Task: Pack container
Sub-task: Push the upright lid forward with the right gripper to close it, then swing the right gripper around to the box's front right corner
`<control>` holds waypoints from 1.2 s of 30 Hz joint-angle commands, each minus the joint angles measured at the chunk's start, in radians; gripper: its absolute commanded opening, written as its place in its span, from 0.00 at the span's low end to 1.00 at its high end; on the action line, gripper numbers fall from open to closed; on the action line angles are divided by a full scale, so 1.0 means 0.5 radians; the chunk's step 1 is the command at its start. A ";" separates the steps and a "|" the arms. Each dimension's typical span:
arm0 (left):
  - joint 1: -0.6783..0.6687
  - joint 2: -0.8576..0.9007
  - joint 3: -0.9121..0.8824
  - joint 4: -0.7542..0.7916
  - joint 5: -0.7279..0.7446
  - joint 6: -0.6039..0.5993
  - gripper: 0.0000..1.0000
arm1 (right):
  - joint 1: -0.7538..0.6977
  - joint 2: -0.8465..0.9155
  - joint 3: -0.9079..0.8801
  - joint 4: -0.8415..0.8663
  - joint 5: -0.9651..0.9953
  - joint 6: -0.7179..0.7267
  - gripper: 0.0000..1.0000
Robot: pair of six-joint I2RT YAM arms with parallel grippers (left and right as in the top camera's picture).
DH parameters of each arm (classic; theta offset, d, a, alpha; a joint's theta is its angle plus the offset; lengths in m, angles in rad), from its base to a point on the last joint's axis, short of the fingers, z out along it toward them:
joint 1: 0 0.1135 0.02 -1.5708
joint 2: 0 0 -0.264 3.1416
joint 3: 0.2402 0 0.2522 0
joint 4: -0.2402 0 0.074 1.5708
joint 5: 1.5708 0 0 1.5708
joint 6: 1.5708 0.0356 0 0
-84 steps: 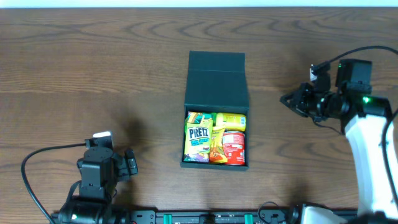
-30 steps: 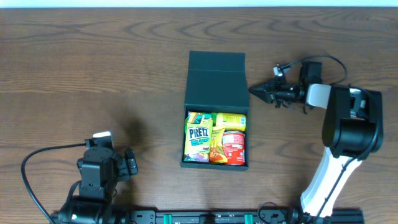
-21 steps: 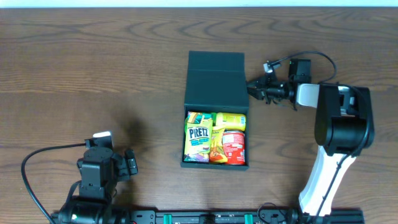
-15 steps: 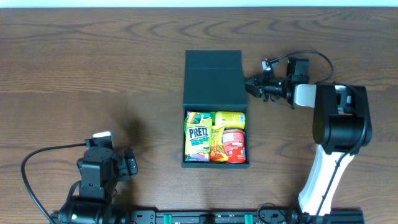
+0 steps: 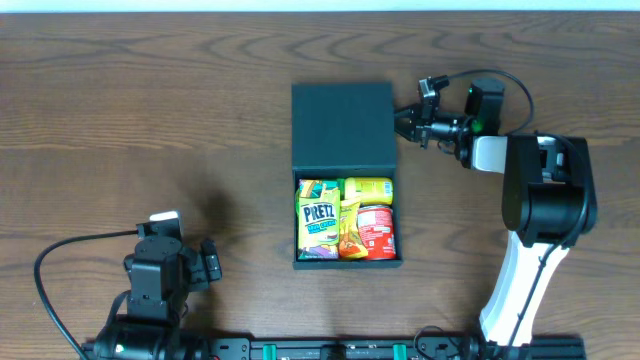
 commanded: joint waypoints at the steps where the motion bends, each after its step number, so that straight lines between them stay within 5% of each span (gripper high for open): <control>1: 0.007 -0.010 -0.001 0.004 -0.027 0.041 0.96 | 0.021 0.019 0.005 0.114 -0.214 0.183 0.01; 36: 0.007 -0.010 0.000 0.004 -0.027 0.041 0.95 | 0.133 -1.572 0.000 0.192 -0.418 0.146 0.02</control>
